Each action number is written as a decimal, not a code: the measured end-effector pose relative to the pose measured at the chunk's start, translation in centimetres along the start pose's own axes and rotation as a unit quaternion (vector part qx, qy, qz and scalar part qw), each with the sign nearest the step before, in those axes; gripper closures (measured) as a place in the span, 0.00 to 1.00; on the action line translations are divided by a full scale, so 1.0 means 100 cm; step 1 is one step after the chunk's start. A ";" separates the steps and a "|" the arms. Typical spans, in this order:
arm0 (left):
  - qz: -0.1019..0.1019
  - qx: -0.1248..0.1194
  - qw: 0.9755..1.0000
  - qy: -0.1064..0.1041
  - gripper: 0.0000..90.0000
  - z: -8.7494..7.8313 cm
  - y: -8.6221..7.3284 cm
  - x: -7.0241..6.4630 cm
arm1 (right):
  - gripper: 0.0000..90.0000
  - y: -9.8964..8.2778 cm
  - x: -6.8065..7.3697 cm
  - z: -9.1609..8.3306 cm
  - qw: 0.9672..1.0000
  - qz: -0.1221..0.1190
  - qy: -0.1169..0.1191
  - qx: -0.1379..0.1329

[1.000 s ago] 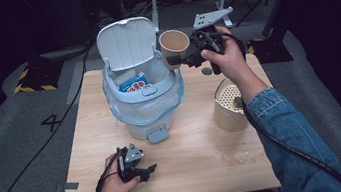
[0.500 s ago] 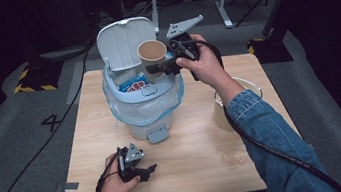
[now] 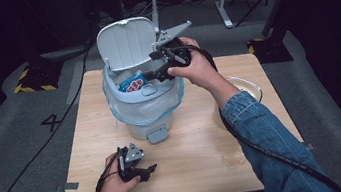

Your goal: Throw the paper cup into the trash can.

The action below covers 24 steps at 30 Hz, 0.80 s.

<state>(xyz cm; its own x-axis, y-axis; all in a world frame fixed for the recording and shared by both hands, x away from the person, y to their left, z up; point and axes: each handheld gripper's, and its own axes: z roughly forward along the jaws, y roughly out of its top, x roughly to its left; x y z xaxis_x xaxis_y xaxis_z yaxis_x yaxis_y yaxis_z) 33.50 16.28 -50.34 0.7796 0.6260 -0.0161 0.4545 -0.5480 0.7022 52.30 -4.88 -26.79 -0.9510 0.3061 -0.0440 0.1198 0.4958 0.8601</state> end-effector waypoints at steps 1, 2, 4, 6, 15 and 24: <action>0.000 0.000 1.000 0.000 0.28 0.000 0.000 0.000 | 0.14 0.000 0.001 -0.002 1.000 -0.003 0.002 -0.004; 0.000 0.000 1.000 0.000 0.28 0.000 0.000 0.000 | 0.20 0.001 0.001 -0.004 1.000 -0.008 0.005 -0.010; 0.000 -0.001 1.000 0.000 0.28 0.000 0.000 0.000 | 0.15 0.001 0.001 -0.009 1.000 -0.008 0.008 -0.021; 0.000 -0.001 1.000 -0.001 0.28 0.000 0.000 0.000 | 0.18 0.001 0.003 -0.017 1.000 -0.013 0.008 -0.024; 0.000 -0.001 1.000 0.000 0.28 0.001 0.000 0.000 | 0.18 -0.002 0.004 -0.054 0.999 -0.022 0.013 -0.031; -0.002 -0.002 1.000 -0.001 0.28 0.001 0.000 0.000 | 0.19 -0.020 0.002 -0.106 1.000 -0.020 -0.014 -0.017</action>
<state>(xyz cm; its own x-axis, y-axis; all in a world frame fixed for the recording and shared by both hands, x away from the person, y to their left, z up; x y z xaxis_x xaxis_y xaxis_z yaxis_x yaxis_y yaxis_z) 33.55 16.24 -50.37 0.7782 0.6277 -0.0200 0.4560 -0.5428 0.7053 48.84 -14.45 -23.15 -0.9461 0.3105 -0.0924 0.0723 0.4804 0.8740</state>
